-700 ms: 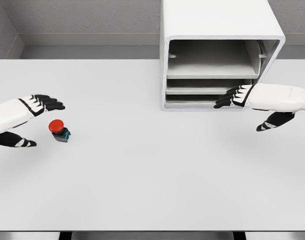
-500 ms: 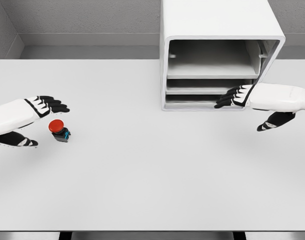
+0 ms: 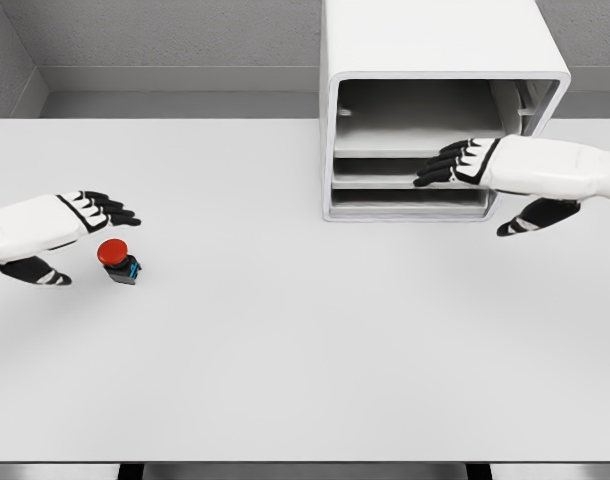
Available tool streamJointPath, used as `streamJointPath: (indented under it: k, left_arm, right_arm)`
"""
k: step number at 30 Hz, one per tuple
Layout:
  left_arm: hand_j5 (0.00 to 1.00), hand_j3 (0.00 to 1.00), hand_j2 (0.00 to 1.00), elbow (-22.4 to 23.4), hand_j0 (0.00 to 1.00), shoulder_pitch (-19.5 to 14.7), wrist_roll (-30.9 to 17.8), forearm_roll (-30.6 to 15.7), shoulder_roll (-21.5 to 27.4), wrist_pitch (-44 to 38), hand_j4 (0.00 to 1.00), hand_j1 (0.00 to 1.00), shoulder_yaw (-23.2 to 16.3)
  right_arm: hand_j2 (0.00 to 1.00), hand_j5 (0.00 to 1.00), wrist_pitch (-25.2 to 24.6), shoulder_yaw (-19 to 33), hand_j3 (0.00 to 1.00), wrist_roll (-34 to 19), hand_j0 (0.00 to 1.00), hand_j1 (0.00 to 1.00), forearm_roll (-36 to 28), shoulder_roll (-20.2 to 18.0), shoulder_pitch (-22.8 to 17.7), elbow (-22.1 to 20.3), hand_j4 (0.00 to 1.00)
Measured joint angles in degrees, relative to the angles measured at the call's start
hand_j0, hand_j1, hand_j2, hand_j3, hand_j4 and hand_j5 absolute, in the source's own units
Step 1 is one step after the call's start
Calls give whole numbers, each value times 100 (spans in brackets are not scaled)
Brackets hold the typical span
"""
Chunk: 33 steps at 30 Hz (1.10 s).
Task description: Slide open multi-storey tabletop storage cabinets and put open load switch and slide close multi-storey tabletop storage cabinets
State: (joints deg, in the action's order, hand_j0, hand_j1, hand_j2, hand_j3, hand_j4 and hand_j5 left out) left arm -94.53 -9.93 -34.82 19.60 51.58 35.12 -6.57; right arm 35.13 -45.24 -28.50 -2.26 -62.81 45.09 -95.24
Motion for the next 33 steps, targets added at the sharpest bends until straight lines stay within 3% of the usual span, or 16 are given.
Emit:
streamJointPath:
  k: [4,11,14,20,33]
  left_arm:
    - [100,100,100,51,100,-79,-16,150,-171,3,100,100,-264]
    - [100,100,100,236,100,-97,-20,139,-246,4,100,100,-362]
    - [100,100,100,465,100,-413,-20,81,-276,-1,100,100,-461]
    - [100,100,100,687,100,-431,-21,78,-343,4,100,100,-674]
    - [100,100,100,801,100,-448,-21,74,-437,3,100,100,-706]
  right_arm:
    - [100,100,1,-7,100,-25,100,100,0,83,26,-15,100]
    - [100,100,1,-30,100,-84,100,100,1,290,18,-17,100]
    - [100,100,1,-32,100,-104,100,100,1,332,26,-13,100]
    - [100,100,-7,-21,100,-116,100,100,-5,353,97,2,100]
    - [100,100,-1072,-13,100,-228,100,100,-16,353,167,41,100]
